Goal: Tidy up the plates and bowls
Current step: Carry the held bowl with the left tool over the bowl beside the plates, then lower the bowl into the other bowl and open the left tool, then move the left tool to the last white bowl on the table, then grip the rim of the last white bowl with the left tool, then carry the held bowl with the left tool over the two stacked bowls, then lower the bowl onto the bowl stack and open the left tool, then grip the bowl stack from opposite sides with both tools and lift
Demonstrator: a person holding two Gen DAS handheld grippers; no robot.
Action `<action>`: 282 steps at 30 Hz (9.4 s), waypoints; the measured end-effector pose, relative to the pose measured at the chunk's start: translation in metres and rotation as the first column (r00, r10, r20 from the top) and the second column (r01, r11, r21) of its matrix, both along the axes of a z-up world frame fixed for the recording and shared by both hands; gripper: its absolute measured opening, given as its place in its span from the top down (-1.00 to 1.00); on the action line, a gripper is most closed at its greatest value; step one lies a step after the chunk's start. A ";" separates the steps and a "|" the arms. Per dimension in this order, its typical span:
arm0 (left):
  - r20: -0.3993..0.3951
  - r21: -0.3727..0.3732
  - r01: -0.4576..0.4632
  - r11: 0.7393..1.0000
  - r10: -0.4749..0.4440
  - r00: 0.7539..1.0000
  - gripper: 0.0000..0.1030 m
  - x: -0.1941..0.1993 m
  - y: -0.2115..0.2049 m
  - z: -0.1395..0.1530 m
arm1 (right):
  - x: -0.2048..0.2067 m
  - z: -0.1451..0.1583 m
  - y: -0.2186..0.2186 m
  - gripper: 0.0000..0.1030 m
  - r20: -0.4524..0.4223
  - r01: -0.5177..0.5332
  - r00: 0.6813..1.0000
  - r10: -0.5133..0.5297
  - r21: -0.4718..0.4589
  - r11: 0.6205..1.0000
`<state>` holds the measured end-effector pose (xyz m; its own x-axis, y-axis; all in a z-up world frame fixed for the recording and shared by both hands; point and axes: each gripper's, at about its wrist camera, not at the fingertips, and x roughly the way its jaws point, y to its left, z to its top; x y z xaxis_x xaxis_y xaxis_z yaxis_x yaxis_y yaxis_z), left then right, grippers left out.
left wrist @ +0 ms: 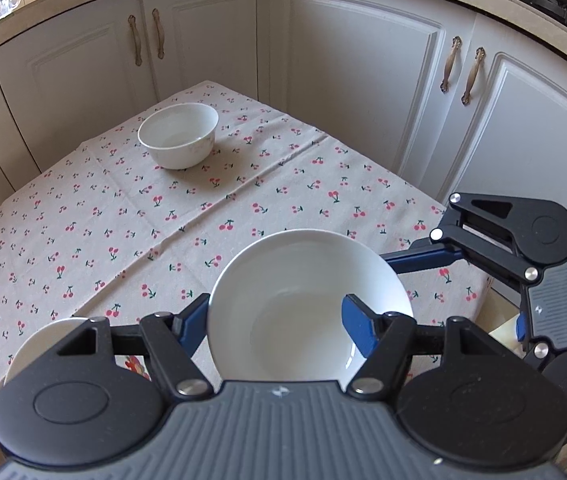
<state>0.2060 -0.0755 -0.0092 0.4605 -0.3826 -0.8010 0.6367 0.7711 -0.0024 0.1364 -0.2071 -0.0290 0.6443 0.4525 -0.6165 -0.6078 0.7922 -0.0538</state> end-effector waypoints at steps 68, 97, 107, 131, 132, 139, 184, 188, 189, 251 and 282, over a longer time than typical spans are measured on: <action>0.071 -0.043 0.016 0.999 -0.013 0.997 -0.69 0.013 0.028 -0.002 | 0.014 0.002 -0.009 -1.00 0.022 0.064 0.998 -0.063 -0.029 0.998; 0.014 -0.060 -0.041 0.997 0.042 0.999 -0.72 0.191 -0.015 0.018 | 0.172 0.006 -0.061 -1.00 0.031 0.076 0.997 -0.073 -0.113 0.991; -0.060 -0.038 -0.080 0.996 0.077 0.995 -0.72 0.251 -0.031 -0.018 | 0.237 -0.020 -0.059 -1.00 -0.027 -0.008 1.000 0.004 -0.148 0.989; -0.194 -0.100 -0.126 0.987 0.104 0.975 -0.32 0.319 -0.035 -0.066 | 0.307 -0.053 -0.056 -0.71 -0.096 0.044 0.994 -0.046 -0.020 0.999; -0.195 -0.101 -0.122 0.987 0.101 0.976 -0.31 0.320 -0.036 -0.066 | 0.307 -0.053 -0.056 -0.71 -0.096 0.043 0.994 -0.045 -0.019 0.999; -0.196 -0.106 -0.105 0.989 0.083 0.977 -0.31 0.322 -0.038 -0.067 | 0.307 -0.052 -0.054 -0.71 -0.094 0.043 0.995 -0.044 -0.011 0.999; -0.172 -0.063 -0.029 0.998 0.018 0.985 -0.31 0.211 -0.013 -0.028 | 0.210 -0.008 -0.034 -0.70 -0.163 -0.001 0.987 -0.005 -0.037 0.999; -0.155 -0.065 -0.029 0.997 0.019 0.988 -0.31 0.195 -0.009 -0.019 | 0.193 0.001 -0.031 -0.69 -0.154 -0.004 0.988 -0.002 -0.043 0.999; -0.153 -0.068 -0.033 0.997 0.022 0.988 -0.32 0.192 -0.007 -0.017 | 0.188 0.003 -0.029 -0.69 -0.151 -0.006 0.989 -0.001 -0.045 0.999; -0.161 -0.104 -0.012 0.995 -0.005 0.987 -0.43 0.037 0.020 -0.005 | 0.041 0.006 0.000 -0.70 -0.205 -0.078 0.977 0.065 -0.056 0.995; 0.121 -0.153 0.073 0.985 -0.055 0.991 -0.87 -0.017 0.061 0.005 | 0.024 -0.004 -0.007 -1.00 -0.152 -0.094 0.985 0.078 -0.097 0.991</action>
